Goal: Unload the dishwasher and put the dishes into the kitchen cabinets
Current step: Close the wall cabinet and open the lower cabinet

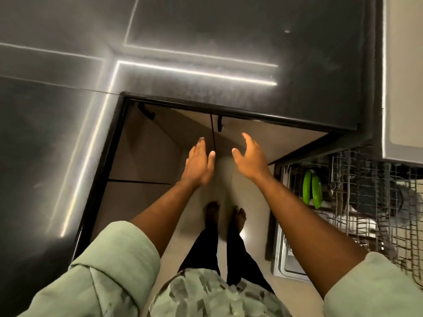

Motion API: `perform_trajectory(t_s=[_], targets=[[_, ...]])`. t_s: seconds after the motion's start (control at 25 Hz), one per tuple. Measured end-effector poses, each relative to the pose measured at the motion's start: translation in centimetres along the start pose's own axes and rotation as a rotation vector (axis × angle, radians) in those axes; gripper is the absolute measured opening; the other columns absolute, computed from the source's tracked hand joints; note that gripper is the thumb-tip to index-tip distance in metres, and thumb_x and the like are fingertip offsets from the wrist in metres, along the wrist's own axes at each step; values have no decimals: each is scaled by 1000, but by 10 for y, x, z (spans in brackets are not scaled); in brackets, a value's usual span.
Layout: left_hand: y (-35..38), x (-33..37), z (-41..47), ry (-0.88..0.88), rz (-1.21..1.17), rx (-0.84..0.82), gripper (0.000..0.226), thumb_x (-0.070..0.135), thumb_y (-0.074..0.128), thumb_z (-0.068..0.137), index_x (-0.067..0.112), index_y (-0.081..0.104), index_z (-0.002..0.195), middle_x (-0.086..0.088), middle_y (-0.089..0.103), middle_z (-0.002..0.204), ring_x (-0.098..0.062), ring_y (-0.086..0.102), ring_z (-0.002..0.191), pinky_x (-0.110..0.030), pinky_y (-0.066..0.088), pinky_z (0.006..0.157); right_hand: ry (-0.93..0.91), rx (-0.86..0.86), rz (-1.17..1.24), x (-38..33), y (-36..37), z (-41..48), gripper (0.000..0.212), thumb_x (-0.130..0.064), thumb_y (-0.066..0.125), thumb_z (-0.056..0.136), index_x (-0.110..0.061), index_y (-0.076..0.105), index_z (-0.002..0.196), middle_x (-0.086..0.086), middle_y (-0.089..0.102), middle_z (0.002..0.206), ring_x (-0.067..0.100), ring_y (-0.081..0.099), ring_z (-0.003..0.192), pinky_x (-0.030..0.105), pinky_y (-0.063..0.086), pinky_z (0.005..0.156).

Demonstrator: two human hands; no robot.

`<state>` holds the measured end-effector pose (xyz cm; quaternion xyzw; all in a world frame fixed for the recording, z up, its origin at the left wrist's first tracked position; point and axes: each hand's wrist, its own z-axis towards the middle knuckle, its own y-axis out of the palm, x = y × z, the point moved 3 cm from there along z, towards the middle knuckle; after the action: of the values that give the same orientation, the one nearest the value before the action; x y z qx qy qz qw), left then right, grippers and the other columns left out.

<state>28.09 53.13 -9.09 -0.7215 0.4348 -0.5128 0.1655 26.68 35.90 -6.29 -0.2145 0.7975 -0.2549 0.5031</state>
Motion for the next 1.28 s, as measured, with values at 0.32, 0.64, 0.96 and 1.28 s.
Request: perform_trajectory(t_s=[0.32, 0.64, 0.96, 1.28], targets=[[-1, 10, 80, -82, -465, 95, 48, 29, 24, 107, 12, 25, 152, -9, 32, 156, -22, 28, 143, -14, 19, 105, 103, -19, 355, -1, 58, 87, 58, -14, 58, 91, -16, 41, 147, 5, 47, 148, 20, 43, 136, 28, 34, 112], [13, -15, 94, -179, -662, 116, 53, 45, 22, 103, 22, 36, 148, -4, 40, 152, -21, 35, 140, -32, 27, 116, 125, 12, 389, 0, 75, 88, 46, -15, 56, 95, -15, 48, 141, 2, 51, 143, 14, 47, 132, 18, 35, 102], [15, -35, 63, -261, -690, 76, 74, 69, 28, 86, 12, 65, 114, -15, 68, 110, -29, 63, 104, -51, 50, 94, 163, -32, 334, 11, 78, 17, 52, -25, 58, 95, -12, 45, 143, 5, 51, 144, 18, 44, 134, 37, 39, 111], [42, -37, 2, -177, -553, 60, 29, 33, 49, 96, 17, 72, 103, -5, 71, 98, -25, 65, 95, -30, 48, 79, 197, -92, 333, 33, 62, -50, 38, -28, 58, 96, -17, 56, 133, 0, 60, 129, 12, 53, 119, 24, 41, 94]])
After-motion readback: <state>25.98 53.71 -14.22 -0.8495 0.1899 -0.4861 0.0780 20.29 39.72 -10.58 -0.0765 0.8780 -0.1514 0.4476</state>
